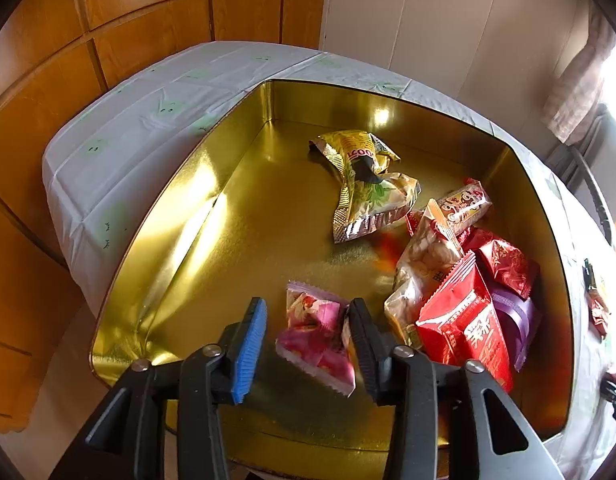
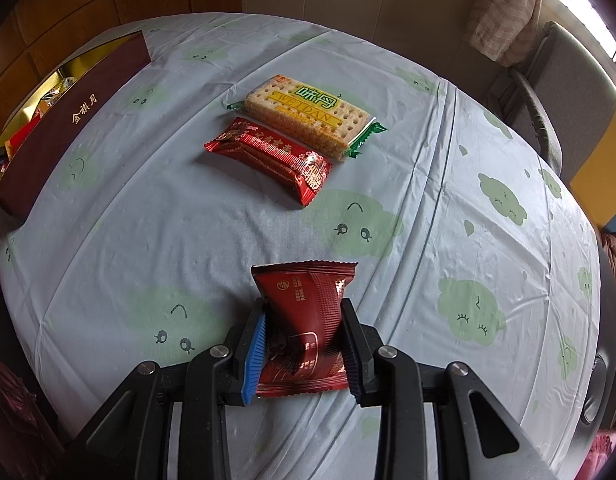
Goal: Organize snacks
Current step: 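Open the left gripper to release the pink candy into the tin, then carry the dark red packet toward the gold tin with the right gripper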
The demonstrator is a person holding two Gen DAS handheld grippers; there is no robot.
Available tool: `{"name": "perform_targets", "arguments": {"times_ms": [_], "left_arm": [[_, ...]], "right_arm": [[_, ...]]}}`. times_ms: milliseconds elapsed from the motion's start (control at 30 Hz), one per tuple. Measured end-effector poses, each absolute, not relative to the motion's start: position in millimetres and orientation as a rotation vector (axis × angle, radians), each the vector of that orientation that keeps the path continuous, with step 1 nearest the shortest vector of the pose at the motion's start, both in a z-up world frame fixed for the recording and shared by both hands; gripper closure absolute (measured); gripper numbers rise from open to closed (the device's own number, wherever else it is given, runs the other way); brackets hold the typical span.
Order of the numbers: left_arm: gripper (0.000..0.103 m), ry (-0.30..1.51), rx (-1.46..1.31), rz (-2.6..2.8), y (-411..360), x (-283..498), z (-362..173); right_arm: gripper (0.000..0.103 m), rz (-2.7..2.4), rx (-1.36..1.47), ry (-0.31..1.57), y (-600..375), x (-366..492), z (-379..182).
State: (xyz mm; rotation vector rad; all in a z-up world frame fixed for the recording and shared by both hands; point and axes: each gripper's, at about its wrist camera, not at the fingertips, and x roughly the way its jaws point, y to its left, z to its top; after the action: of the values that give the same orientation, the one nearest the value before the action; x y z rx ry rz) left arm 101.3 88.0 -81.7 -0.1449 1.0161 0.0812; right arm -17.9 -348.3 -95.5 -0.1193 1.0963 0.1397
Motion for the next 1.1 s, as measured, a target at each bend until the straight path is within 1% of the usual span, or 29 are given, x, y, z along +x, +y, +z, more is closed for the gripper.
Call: {"name": "perform_targets", "arguments": {"times_ms": [133, 467, 667, 1100], "left_arm": [[0.055, 0.975, -0.12, 0.095, 90, 89, -72], [0.054, 0.812, -0.071, 0.126, 91, 50, -25], [0.054, 0.787, -0.08, 0.112, 92, 34, -11], [0.054, 0.76, -0.109, 0.099, 95, 22, -2]], "right_arm": [[0.069, 0.141, -0.12, 1.095, -349, -18, -95], [0.069, 0.125, -0.137, 1.089, -344, -21, -96], [0.069, 0.118, -0.133, 1.09, -343, -22, -96], [0.07, 0.104, -0.119, 1.092, -345, -20, -96]]}}
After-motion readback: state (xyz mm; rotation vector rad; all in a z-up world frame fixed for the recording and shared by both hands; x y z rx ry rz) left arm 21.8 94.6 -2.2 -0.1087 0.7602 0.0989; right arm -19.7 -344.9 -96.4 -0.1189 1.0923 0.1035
